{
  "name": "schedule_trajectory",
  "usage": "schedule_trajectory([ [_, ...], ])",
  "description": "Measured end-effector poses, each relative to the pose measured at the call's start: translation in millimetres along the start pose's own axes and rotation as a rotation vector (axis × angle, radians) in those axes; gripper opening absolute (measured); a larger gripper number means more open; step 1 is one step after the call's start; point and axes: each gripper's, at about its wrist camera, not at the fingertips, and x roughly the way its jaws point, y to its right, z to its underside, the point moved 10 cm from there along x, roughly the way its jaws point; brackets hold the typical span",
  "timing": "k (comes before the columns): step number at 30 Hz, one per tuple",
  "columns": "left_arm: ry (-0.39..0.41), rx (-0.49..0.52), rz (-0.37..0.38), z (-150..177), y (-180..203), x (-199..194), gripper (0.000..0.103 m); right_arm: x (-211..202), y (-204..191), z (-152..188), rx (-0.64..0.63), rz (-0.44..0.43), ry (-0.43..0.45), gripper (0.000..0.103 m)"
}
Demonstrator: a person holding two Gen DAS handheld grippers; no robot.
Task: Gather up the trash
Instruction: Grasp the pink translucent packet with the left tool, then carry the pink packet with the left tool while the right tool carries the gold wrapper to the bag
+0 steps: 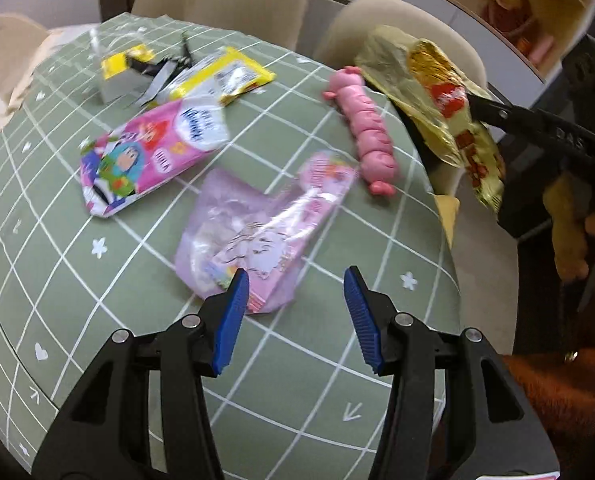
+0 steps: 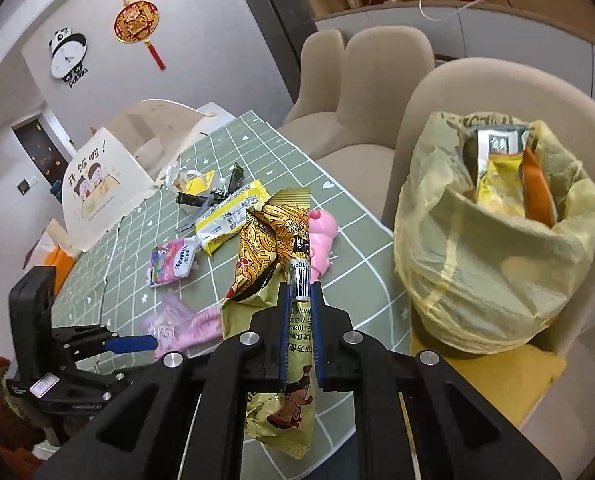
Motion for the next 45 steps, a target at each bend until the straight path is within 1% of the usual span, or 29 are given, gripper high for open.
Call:
schedule_trajectory([
  [5, 0.071, -0.011, 0.040, -17.6, 4.6, -18.9, 0.047, -2.5, 8.7, 3.7, 0.023, 0.018, 0.004, 0.011],
  [7, 0.086, -0.001, 0.029, -26.8, 3.4, -20.4, 0.047, -2.2, 12.9, 6.6, 0.033, 0.021, -0.001, 0.011],
  [10, 0.047, 0.004, -0.013, -32.5, -5.3, -5.3, 0.047, -1.9, 14.9, 9.7, 0.041, 0.020, -0.007, 0.011],
  [15, -0.094, -0.023, -0.044, -18.3, -15.5, 28.4, 0.043, -7.2, 15.1, 10.1, 0.027, 0.026, 0.004, 0.011],
  [17, -0.084, 0.010, -0.080, -18.7, -13.3, 28.4, 0.036, -9.4, 17.7, 10.3, 0.034, 0.027, 0.009, 0.011],
  [18, -0.091, 0.017, -0.095, -18.3, -13.5, 28.7, 0.027, -10.1, 18.9, 10.4, 0.037, 0.027, 0.011, 0.011],
  [19, -0.091, 0.013, -0.109, -18.9, -14.2, 27.8, 0.026, -11.1, 20.5, 10.7, 0.043, 0.028, 0.014, 0.011],
  [22, -0.066, -0.026, -0.102, -24.3, -15.2, 22.0, 0.022, -13.8, 22.3, 10.7, 0.050, 0.026, 0.023, 0.011],
  [27, 0.015, -0.099, -0.086, -41.1, -11.6, -5.9, 0.022, -19.3, 25.7, 8.3, 0.061, 0.017, 0.043, 0.011],
  [30, 0.059, -0.126, -0.072, -53.3, -6.2, -23.0, 0.022, -23.1, 26.6, 6.9, 0.064, 0.011, 0.055, 0.011],
  [33, 0.096, -0.119, -0.086, -68.2, 1.0, -31.4, 0.022, -28.2, 28.5, 4.8, 0.067, 0.005, 0.068, 0.011],
  [37, 0.135, -0.090, -0.132, -81.5, 11.7, -40.4, 0.022, -36.1, 35.1, 2.8, 0.083, 0.002, 0.088, 0.011],
  [45, 0.163, -0.041, -0.108, -102.4, 40.3, -40.0, 0.022, -57.3, 53.6, -7.5, 0.093, 0.034, 0.140, 0.011],
])
